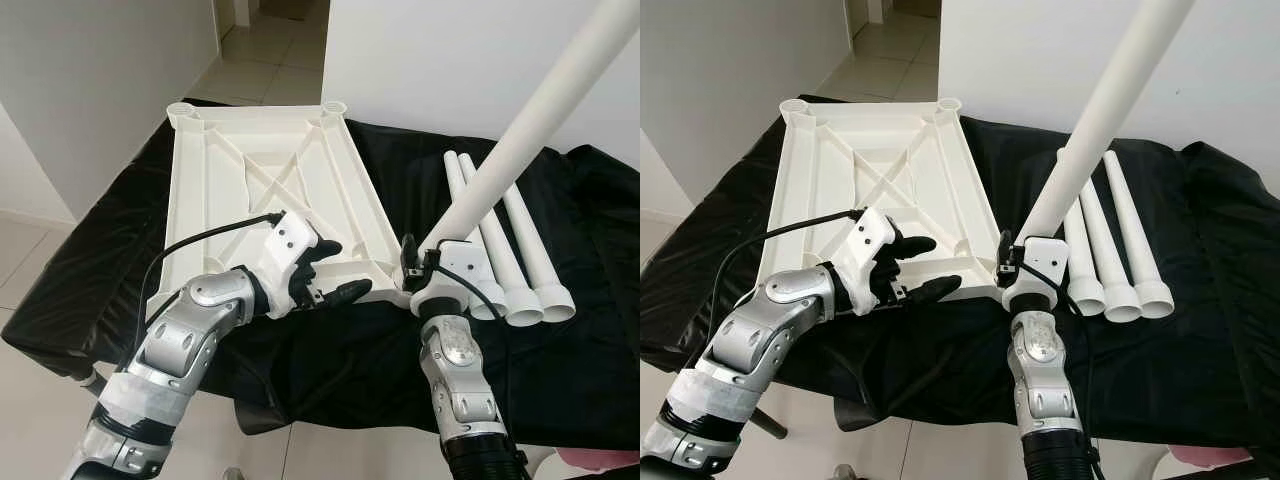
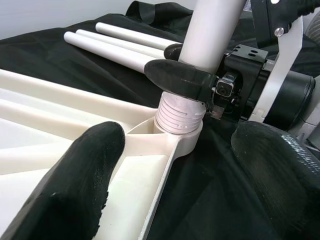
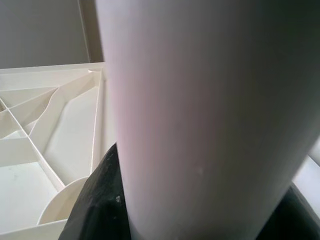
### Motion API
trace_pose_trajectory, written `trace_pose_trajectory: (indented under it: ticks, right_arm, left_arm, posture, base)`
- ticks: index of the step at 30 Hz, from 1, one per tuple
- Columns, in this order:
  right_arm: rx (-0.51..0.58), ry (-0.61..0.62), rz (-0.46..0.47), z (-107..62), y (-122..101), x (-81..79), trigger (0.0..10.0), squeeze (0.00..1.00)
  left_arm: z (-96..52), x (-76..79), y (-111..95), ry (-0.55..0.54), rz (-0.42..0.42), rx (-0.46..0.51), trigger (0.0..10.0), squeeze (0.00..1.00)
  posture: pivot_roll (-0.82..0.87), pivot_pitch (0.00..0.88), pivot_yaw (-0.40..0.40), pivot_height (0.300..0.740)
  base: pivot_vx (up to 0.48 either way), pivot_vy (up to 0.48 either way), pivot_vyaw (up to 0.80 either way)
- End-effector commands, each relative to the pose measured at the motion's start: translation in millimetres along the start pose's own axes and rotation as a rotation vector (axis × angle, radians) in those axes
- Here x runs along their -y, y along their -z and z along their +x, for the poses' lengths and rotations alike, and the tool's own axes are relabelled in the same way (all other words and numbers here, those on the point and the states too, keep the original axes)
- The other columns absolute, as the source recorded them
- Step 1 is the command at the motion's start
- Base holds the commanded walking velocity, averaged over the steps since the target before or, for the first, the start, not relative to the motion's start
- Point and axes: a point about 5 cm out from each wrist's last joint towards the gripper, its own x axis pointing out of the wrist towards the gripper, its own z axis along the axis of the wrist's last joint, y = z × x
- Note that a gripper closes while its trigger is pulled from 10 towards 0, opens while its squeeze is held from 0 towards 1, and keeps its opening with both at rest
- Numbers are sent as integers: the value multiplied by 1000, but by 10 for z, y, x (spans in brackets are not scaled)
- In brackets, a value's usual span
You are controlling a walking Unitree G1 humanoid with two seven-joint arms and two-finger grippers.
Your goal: Building children table
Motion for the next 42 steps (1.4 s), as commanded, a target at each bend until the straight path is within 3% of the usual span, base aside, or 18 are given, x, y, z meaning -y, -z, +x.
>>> trace_pose_trajectory:
  ticks: [1,3,8,13,21,22,26,27,28,33,41,42]
  right_arm:
    - [-201,42,-10,-131,364,76,10000,0]
    - [-260,67,-12,-124,430,72,10000,0]
    - [-268,86,-6,-98,416,73,10000,0]
    - [-65,53,-50,106,-131,48,10000,0]
    - [-61,35,-67,236,-327,16,10000,0]
    - [-50,-6,-85,283,-403,-14,10000,0]
    - [-53,-65,-101,329,-464,-37,10000,0]
    - [-52,-80,-105,341,-482,-38,10000,0]
    - [-57,-99,-111,354,-499,-38,10000,0]
    - [-65,-185,-160,475,-621,24,10000,0]
    - [-80,-277,-186,543,-686,40,10000,0]
    - [-89,-331,-198,540,-702,31,10000,0]
  left_arm:
    - [-9,-7,5,-16,12,-5,10000,0]
    - [-2,-15,0,-18,14,-4,10000,0]
    - [2,-24,-9,-22,18,-1,10000,0]
    - [-11,-140,-69,-64,36,6,10000,0]
    - [12,-251,-152,-91,22,24,10000,0]
    - [36,-266,-224,-87,29,47,10000,1000]
    - [70,-283,-346,-88,44,82,10000,1000]
    - [80,-285,-392,-83,41,98,10000,627]
    - [92,-291,-440,-75,25,117,10000,0]
    - [170,-358,-758,-51,-31,204,10000,0]
    - [237,-411,-932,-40,-39,232,10000,0]
    - [257,-421,-964,-35,-41,225,10000,0]
  posture:
    - [31,42,-40,740]
    - [31,39,-40,740]
    - [30,40,-40,740]
    - [30,50,-41,740]
    - [29,53,-39,740]
    - [27,53,-37,740]
    - [25,54,-35,740]
    - [25,54,-35,740]
    - [26,53,-37,740]
    - [29,49,-38,740]
    - [34,42,-39,740]
    - [33,41,-35,740]
  base:
    - [0,0,0]
    - [0,0,0]
    - [0,0,0]
    - [0,0,0]
    - [0,0,0]
    - [0,0,0]
    - [0,0,0]
    - [0,0,0]
    - [0,0,0]
    - [0,0,0]
    - [0,0,0]
    - [0,0,0]
